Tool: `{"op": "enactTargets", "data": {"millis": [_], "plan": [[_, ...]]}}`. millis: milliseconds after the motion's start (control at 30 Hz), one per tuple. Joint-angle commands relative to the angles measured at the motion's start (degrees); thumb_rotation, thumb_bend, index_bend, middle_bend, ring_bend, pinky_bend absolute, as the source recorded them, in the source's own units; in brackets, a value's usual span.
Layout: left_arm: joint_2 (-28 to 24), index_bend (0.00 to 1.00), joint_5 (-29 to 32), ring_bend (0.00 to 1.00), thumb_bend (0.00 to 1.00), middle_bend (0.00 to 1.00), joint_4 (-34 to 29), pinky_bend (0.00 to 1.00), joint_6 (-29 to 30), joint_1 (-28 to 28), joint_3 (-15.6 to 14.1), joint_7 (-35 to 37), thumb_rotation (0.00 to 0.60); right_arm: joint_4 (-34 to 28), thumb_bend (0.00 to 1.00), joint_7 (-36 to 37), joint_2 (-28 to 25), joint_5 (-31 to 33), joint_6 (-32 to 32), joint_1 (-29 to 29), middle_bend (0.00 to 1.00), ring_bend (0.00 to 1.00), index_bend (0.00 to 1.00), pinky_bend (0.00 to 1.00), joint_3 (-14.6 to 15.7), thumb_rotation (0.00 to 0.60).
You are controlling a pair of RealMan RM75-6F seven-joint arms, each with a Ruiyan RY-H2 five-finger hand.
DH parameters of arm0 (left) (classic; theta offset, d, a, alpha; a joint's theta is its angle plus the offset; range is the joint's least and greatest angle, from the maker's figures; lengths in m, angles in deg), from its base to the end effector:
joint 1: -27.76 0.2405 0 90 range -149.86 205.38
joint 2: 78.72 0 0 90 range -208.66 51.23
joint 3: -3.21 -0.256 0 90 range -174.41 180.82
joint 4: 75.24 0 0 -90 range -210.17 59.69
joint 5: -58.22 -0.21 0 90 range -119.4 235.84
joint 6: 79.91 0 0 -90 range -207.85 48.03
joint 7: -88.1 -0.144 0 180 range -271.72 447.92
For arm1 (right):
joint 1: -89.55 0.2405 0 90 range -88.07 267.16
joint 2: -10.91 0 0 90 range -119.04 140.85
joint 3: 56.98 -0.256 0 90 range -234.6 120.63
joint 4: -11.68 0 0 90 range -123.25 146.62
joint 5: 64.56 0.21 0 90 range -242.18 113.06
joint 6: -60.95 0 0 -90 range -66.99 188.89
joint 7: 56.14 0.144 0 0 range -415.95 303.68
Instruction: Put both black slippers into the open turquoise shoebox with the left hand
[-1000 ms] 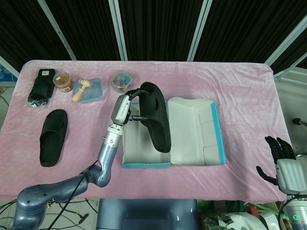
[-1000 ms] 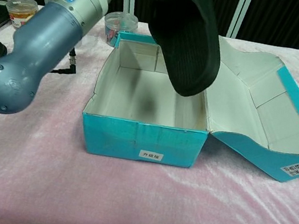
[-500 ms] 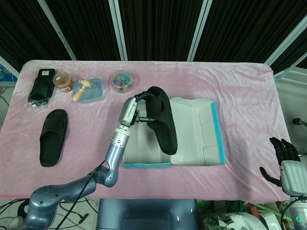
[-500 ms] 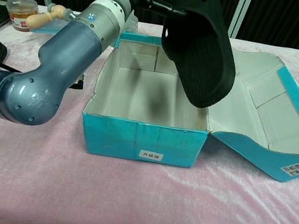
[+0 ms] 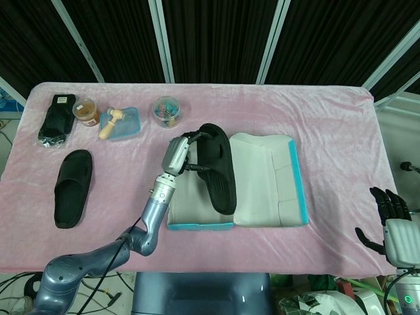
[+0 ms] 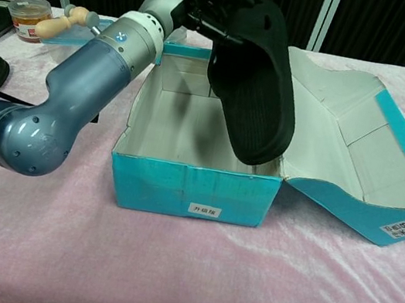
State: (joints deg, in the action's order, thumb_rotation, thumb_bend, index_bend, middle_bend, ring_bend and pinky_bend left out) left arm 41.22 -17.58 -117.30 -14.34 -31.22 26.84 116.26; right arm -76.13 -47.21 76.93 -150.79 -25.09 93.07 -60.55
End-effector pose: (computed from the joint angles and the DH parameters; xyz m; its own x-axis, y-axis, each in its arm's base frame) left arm -0.0359 0.4075 -0.0782 -0.2820 0.1574 0.9464 0.8406 -0.4350 0.3228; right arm -0.3253 -0.1770 0.1599 0.2915 0.0219 0.9563 -0.9566 0.0095 0.2914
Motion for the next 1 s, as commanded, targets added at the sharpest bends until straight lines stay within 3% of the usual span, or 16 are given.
{"op": "enactTargets", "data": {"millis": [33,667,867,1000], "plan": [[0.74,0.38,-0.93,0.48,0.00,0.54,0.90,0.40,0.30,-0.42,-1.09,-0.36,0.600,0.08,0.17,0.14,0.04,-0.05,-0.14,-0.08,0.07,0.00,0.00,0.07,-0.04,0.600],[3.20,0.36,-0.55,0.48,0.00,0.54,4.29,0.40,-6.12,-2.30,-3.74,-6.64,0.600,0.53,0.18,1.38,0.03,-0.57,-0.02,-0.28,0.07,0.00,0.00,0.07,0.26,0.600],[3.34,0.33,-0.73,0.42,0.00,0.50,5.29,0.35,-9.56,-3.19,-5.21,-10.61,0.600,0.26,0.17,1.09,-0.34,-0.71,-0.17,-0.57,0.07,0.00,0.00,0.07,0.51,0.600],[3.13,0.27,-0.96,0.34,0.00,0.42,5.34,0.29,-11.84,-3.74,-6.26,-13.47,0.600,-0.02,0.18,1.03,-0.58,-0.65,-0.16,-0.69,0.07,0.00,0.00,0.07,0.56,0.600]]}}
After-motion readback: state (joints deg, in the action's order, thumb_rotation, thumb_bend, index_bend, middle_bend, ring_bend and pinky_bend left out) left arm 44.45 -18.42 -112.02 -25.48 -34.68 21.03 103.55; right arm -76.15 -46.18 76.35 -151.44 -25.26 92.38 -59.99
